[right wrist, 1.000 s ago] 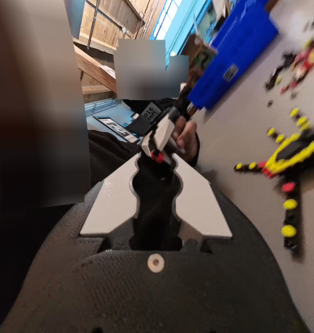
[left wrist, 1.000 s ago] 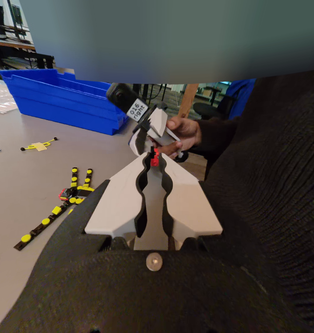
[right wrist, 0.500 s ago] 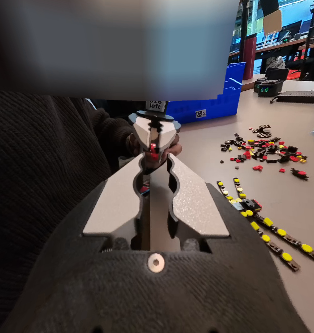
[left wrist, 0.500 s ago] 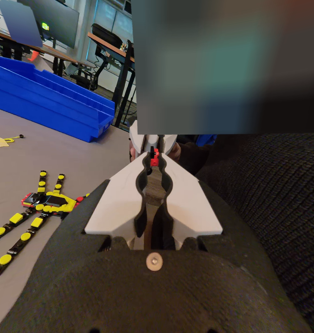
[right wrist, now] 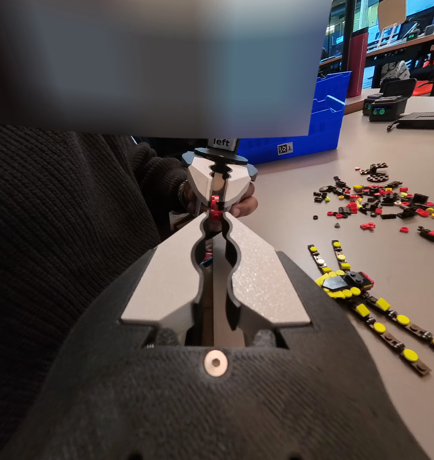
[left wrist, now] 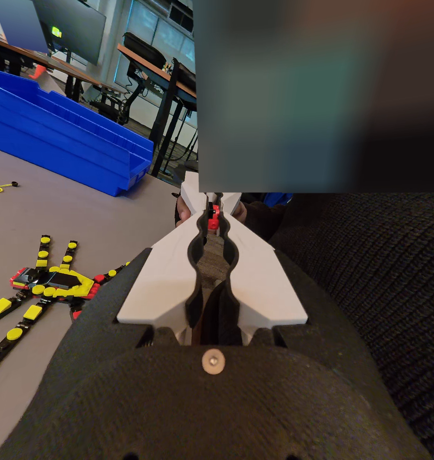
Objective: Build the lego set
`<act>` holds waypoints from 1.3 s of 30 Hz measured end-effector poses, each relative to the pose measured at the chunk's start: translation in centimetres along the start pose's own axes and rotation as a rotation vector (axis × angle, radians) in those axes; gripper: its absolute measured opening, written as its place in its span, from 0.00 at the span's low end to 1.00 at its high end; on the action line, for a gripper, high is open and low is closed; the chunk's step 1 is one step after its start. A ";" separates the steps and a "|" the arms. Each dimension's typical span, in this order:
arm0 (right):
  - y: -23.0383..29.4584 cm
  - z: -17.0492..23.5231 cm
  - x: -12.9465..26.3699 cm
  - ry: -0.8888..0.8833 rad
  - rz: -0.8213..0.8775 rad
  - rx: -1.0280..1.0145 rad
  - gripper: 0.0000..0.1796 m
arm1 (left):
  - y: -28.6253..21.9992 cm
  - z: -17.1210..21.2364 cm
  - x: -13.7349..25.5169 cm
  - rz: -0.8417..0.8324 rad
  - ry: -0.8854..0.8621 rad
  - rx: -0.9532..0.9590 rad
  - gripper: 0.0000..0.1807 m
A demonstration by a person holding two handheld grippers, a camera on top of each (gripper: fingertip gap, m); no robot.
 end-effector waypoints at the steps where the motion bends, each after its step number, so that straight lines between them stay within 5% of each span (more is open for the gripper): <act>1: 0.0 0.0 0.0 0.000 0.000 -0.002 0.04 | 0.0 0.0 0.0 0.000 -0.001 0.000 0.03; 39: -0.2 0.1 0.0 0.004 -0.018 -0.049 0.03 | 0.0 0.3 -0.1 -0.030 0.079 -0.048 0.03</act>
Point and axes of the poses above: each gripper's, where its closed fingertips meet, x back along the fingers, z out of its underside, y = z × x across the jaws, the point moved 8 cm from there along x, back along the fingers, and after that the axes turned 15 degrees about z, right-handed, at the moved point
